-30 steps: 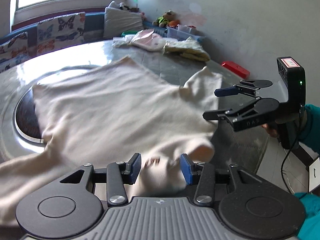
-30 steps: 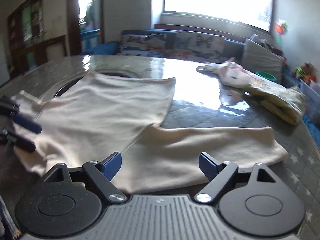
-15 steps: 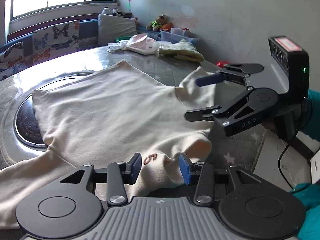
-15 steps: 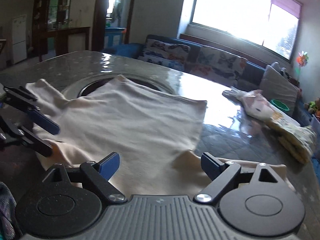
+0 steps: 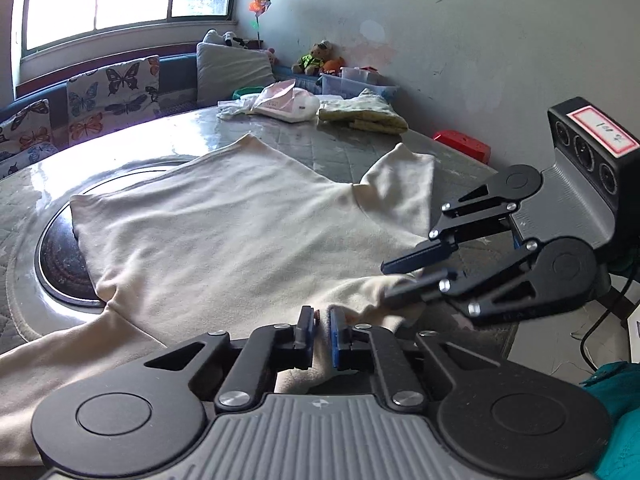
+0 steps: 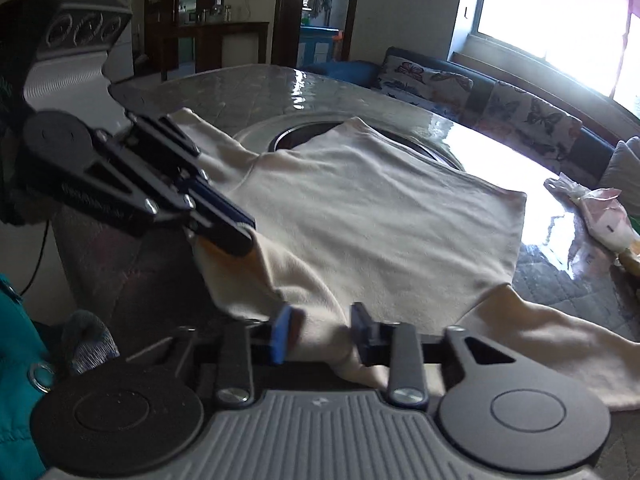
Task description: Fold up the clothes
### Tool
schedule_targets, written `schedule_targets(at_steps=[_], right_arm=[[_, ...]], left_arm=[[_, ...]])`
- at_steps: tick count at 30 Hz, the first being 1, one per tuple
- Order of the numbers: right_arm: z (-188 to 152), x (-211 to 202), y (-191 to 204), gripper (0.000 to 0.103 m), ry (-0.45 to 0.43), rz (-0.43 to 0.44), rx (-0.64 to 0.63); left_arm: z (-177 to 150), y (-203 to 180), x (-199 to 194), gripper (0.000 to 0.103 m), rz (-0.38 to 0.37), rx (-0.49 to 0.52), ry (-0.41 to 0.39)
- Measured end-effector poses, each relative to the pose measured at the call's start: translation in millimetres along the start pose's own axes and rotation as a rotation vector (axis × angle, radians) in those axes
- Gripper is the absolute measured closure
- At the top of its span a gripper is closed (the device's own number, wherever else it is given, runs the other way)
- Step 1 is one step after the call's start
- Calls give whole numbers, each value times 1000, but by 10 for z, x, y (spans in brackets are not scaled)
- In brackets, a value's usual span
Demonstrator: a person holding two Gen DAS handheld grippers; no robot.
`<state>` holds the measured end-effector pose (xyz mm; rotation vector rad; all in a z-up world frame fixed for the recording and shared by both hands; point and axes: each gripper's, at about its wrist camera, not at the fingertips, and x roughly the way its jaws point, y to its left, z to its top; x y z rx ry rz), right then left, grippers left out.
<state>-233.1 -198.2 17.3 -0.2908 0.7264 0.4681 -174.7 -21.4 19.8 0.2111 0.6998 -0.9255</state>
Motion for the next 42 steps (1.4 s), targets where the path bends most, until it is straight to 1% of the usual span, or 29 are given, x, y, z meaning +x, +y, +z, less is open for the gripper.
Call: schedule_targets(at_steps=[1,4,6,9,12,14,15,17,19,22,27,28,29,30,31,32,34,35,36,38,39,40,41,42], right_arm=[[-6,-30,-28,93,-7,5,18],[-18,-119,-96,97,-25,2,52],[-51,-144,-124,97,-11,15,63],[-95,-128,-95,97,19,37,37],[-79,-201,-90,89,13,56,17],[-30,-282,-149,79,-20,63,39],[-2,-299,-176,78,-36,60,53],[55,-327,-229,77,-70,51,84],[80,-270,-250,77,-79,41,110],[42,-101,-202,78,-52,38,105],[-83,-8,-30,76,-17,22,18],[-97,-28,-21,72,-19,22,16],[-110,-51,-15,66,-22,22,17],[-112,-82,-32,63,-29,23,31],[-117,-128,-73,58,-41,21,57],[-123,-175,-117,49,-53,18,85],[-138,-260,-215,42,-77,10,143],[-148,-296,-270,42,-88,5,175],[-175,-347,-400,39,-100,-13,242],[-231,-399,-581,33,-110,-82,320],[-257,-415,-666,32,-112,-121,349],[-288,-431,-751,30,-115,-156,376],[-318,-445,-844,25,-120,-194,405],[-347,-457,-942,24,-123,-234,435]], left_arm=[[-8,4,-19,94,-5,3,-4],[-50,-2,-48,94,-24,22,-6],[-83,-19,-16,94,-39,36,14],[-120,-55,23,94,-53,68,44],[-97,-30,-31,93,-56,84,44],[-39,3,-103,92,-59,85,27],[-1,19,-136,92,-56,85,14],[79,54,-174,92,-42,81,-12],[172,84,-156,92,-25,66,-30],[150,70,-52,92,-28,57,-17],[113,47,122,92,-35,42,5],[106,43,157,92,-36,39,10],[99,38,192,92,-37,36,14],[91,34,227,92,-38,33,19],[84,29,262,91,-40,30,23],[77,24,296,91,-41,27,28],[64,15,365,88,-43,22,36],[96,-1,370,87,-44,23,31],[127,-17,376,86,-45,24,26],[191,-48,387,86,-47,27,17],[223,-64,393,83,-48,28,12],[255,-80,399,78,-49,29,7],[286,-96,404,76,-50,31,2],[318,-112,410,72,-51,32,-3]])
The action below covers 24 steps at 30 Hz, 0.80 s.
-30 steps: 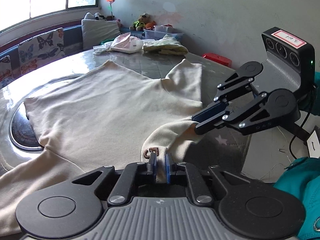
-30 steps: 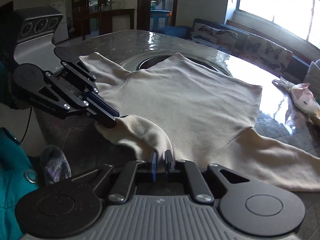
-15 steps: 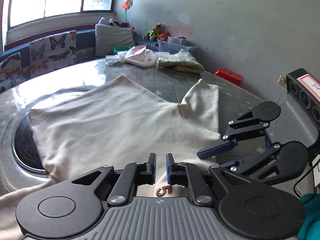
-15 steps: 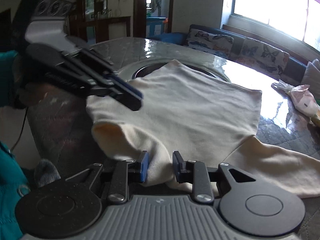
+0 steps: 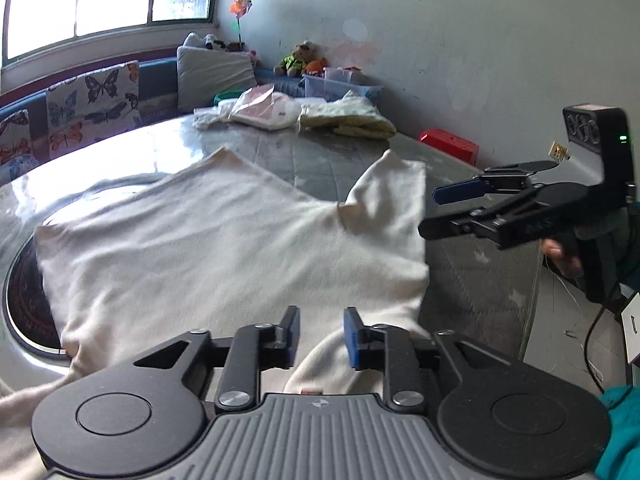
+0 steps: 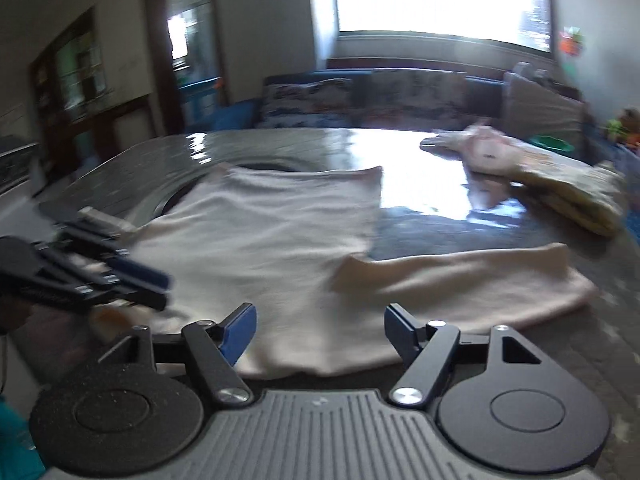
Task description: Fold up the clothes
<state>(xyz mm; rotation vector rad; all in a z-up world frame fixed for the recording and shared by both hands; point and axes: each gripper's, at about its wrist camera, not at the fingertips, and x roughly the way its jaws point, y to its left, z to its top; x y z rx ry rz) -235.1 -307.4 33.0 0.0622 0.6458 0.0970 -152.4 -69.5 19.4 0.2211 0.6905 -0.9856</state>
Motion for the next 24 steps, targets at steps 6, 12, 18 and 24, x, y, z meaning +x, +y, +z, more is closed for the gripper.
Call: schedule_targets(at_steps=[6,12,18,24], right_arm=[[59,152,-655,21,-12,-232,186],[72,358,-1151,23,10,-390,312],[90,537,-1399,36,23,-436,396],[126,627,-1402,56,13,-475,381]], left_arm=[[184,-118,103,59,1,15,-16],[294,-213,317,52,0,5,17],[336,-257,417,49,-10,-12,31],[374,-318,492,44,-18,-14,36]])
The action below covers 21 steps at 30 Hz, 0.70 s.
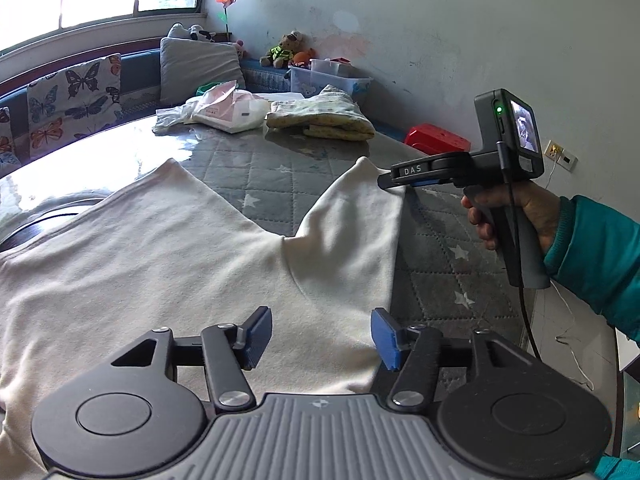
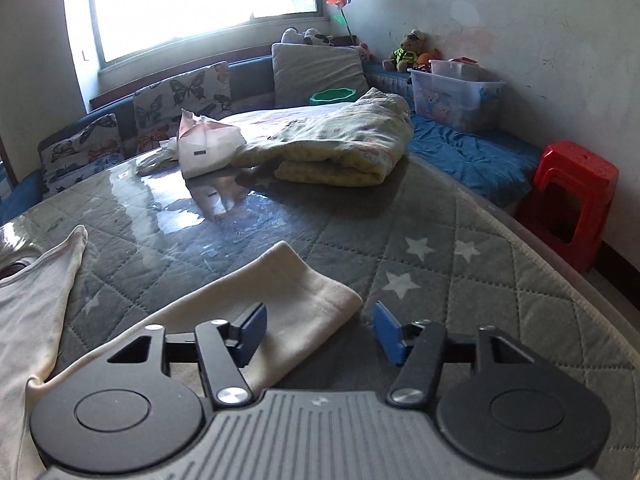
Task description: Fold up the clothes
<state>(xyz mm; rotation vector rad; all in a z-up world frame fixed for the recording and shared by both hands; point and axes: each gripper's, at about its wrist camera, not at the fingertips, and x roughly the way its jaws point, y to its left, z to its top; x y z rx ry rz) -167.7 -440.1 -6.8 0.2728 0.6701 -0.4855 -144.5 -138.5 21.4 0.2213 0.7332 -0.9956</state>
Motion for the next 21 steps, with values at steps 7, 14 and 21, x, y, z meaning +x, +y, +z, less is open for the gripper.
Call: schedule_targets(at_steps=[7,14,21], right_arm=[[11,-32,-151,94,-14,81,108],[70,-350,-286,95,-71,221,191],[199,-825,58,95,-101,428,138]], left_arm=[[65,-9,94,39,8,-7,3],[118,-27,241,37,-12,-17,13],[113,-3,290,32,-23,-35,16]])
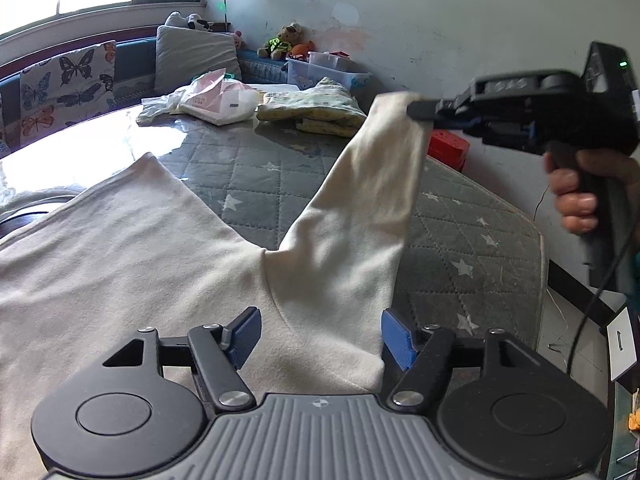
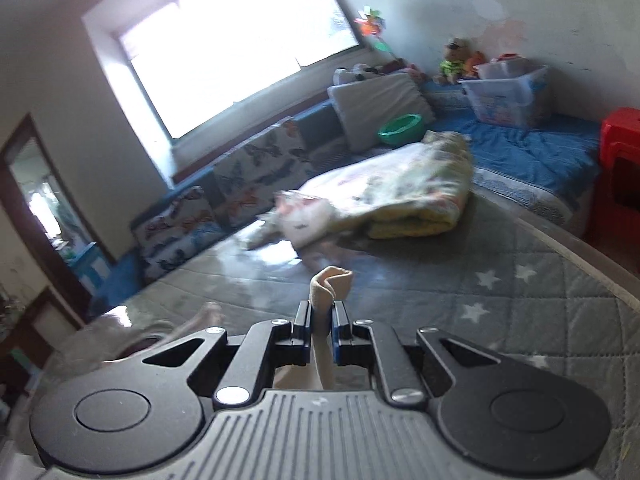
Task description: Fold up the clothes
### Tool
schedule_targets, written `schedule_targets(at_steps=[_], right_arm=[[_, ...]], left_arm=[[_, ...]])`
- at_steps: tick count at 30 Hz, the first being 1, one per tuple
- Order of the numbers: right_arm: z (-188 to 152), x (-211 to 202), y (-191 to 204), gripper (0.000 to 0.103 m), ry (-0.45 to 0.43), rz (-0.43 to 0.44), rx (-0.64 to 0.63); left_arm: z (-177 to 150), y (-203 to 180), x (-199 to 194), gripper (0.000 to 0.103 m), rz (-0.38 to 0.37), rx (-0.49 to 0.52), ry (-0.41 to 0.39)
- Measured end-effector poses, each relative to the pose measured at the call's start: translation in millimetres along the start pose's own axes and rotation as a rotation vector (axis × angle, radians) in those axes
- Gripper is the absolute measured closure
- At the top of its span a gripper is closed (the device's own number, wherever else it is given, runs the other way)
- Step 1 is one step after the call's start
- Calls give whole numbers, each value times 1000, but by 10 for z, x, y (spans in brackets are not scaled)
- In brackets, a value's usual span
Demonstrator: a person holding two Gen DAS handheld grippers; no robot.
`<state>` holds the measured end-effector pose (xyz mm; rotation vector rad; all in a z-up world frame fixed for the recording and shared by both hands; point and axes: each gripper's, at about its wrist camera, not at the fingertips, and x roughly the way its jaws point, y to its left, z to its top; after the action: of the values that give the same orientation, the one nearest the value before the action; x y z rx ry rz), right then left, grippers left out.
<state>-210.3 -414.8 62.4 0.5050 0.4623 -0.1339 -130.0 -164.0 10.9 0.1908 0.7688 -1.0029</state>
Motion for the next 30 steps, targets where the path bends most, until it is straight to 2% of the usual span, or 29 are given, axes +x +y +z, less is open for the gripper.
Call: schedule_targets(at_steps=[5,9,15,19,23,25,30], right_arm=[[76,-195,379,95,-3,150,-35],[-4,-146,818,95,35,279,-78],[-350,131,1431,95,157,426,-128],[-732,418,1686,95,280,456,-167],[-1101,595,1798,94,385,429,-217],[-1201,594,1807,86,407,406,-244],[-1141,437,1702,62,386,373,-293]], left_arm=[[-97,166,-301,27,42,-25,-38],[-234,358,-632,26,102,-55,-76],[-537,651,-1057,24,198,-143,-120],[-719,806,-1219,23,245,-214,-125],[-816,881,-1300,23,269,-245,-120],[-847,903,-1344,23,273,-252,-124],[-769,891,-1346,23,261,-247,-143]])
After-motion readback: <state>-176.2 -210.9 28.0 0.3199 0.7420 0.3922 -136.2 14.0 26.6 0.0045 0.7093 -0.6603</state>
